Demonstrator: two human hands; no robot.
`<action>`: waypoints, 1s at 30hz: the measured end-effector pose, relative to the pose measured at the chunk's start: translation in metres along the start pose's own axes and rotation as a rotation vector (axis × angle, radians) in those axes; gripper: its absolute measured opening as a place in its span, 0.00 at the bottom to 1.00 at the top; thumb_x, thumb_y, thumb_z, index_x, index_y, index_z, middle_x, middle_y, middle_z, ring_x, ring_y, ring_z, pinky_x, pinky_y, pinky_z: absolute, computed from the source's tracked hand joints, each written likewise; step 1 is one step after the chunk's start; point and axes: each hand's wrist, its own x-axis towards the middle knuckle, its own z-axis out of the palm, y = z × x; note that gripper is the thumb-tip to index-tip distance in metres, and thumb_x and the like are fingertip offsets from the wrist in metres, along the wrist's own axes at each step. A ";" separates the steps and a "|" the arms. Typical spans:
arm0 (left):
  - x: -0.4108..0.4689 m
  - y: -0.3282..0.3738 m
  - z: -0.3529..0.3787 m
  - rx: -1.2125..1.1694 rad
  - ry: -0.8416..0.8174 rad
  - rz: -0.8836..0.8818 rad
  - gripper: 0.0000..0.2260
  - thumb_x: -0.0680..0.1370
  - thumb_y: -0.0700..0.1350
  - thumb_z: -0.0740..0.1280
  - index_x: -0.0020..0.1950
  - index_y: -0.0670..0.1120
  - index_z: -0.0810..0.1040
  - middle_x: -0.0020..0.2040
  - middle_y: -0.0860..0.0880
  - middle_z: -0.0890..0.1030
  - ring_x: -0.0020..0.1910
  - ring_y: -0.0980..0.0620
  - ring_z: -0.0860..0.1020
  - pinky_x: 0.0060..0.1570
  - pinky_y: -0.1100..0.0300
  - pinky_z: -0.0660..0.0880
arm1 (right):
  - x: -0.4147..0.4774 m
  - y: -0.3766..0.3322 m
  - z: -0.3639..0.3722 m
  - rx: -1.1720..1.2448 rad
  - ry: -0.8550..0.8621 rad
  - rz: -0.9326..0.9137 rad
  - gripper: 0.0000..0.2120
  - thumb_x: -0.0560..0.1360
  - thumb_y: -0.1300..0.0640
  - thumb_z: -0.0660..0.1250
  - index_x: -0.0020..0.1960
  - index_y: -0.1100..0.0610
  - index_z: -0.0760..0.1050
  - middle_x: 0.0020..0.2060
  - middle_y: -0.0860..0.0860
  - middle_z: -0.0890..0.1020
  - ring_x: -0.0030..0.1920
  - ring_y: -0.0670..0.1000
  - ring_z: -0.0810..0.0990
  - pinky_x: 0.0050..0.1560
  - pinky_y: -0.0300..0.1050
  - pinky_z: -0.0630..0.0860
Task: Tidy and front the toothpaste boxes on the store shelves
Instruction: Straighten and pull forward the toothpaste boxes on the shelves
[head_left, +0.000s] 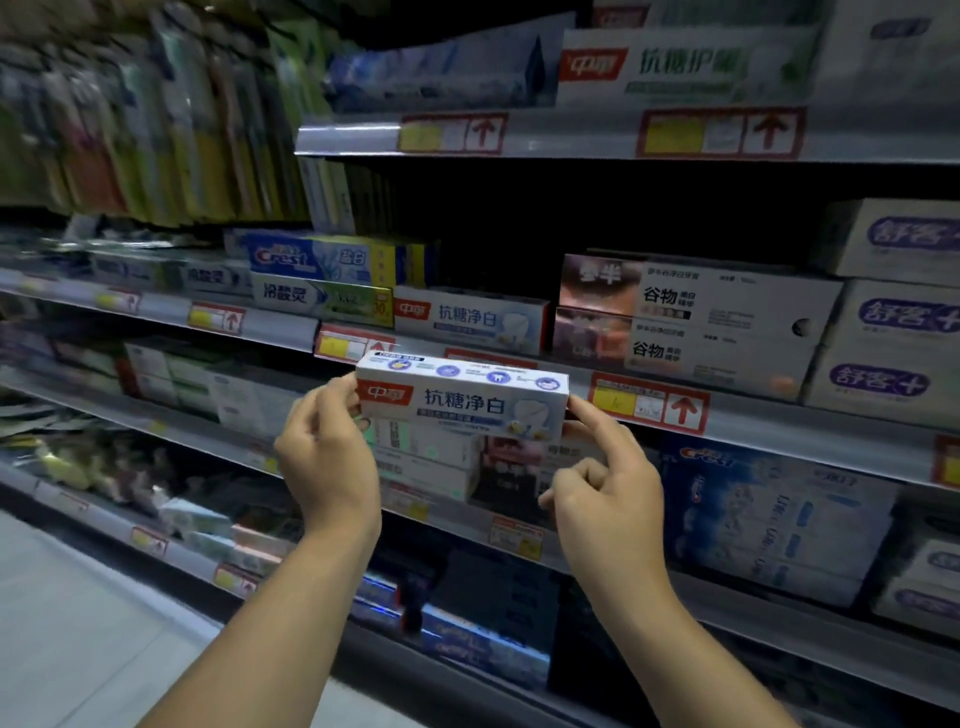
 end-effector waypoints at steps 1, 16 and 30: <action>0.005 0.006 0.001 -0.027 -0.018 0.007 0.08 0.79 0.50 0.66 0.46 0.52 0.84 0.48 0.48 0.85 0.49 0.53 0.83 0.49 0.55 0.79 | 0.003 -0.006 0.003 0.005 0.000 -0.029 0.35 0.76 0.74 0.60 0.71 0.41 0.72 0.58 0.40 0.77 0.39 0.61 0.81 0.39 0.40 0.81; 0.054 0.034 0.042 -0.119 -0.525 0.098 0.25 0.86 0.56 0.49 0.76 0.45 0.71 0.69 0.54 0.78 0.68 0.61 0.75 0.71 0.57 0.68 | 0.068 -0.037 0.015 -0.037 -0.002 -0.174 0.35 0.79 0.69 0.62 0.81 0.47 0.59 0.67 0.42 0.71 0.38 0.57 0.79 0.40 0.34 0.78; 0.089 -0.005 0.065 0.025 -0.565 0.072 0.27 0.80 0.61 0.56 0.78 0.55 0.68 0.72 0.64 0.73 0.71 0.68 0.69 0.73 0.62 0.63 | 0.100 -0.018 0.039 -0.246 -0.038 -0.211 0.37 0.75 0.55 0.64 0.81 0.42 0.56 0.55 0.16 0.67 0.67 0.57 0.76 0.68 0.59 0.72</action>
